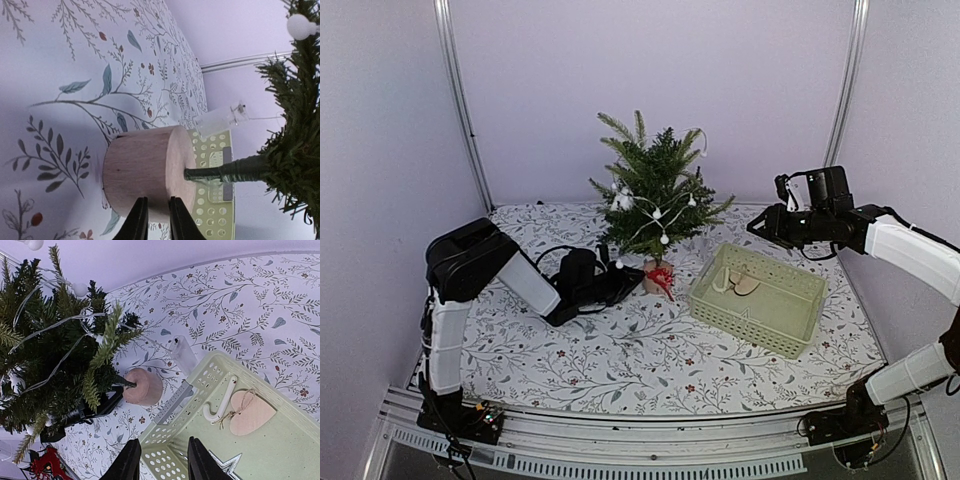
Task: Decorate the small christmas tree
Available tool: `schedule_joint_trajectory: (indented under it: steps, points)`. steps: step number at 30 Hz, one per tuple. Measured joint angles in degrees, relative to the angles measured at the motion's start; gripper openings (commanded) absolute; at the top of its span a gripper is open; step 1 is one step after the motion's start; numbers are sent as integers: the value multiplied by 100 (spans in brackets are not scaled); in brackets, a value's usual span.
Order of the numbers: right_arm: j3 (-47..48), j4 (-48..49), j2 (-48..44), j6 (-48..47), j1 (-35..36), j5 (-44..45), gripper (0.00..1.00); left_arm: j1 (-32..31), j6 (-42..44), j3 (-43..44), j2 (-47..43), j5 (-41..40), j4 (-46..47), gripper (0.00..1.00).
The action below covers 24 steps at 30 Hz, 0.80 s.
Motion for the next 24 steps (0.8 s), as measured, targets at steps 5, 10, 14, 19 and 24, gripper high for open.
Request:
schedule_joint_trajectory:
  steps: [5,10,14,19,24]
  points:
    - [0,0,0,0,-7,0,35,258,153,319,166,129,-144,19]
    - [0,0,0,-2,-7,0,35,518,365,664,330,297,-332,20]
    - [0,0,0,-22,-9,-4,35,710,546,848,442,446,-389,20]
    - [0,4,2,-48,-28,-48,35,949,789,922,575,640,-590,19]
    - [0,33,42,-68,-33,-136,35,1084,1093,1252,706,894,-813,21]
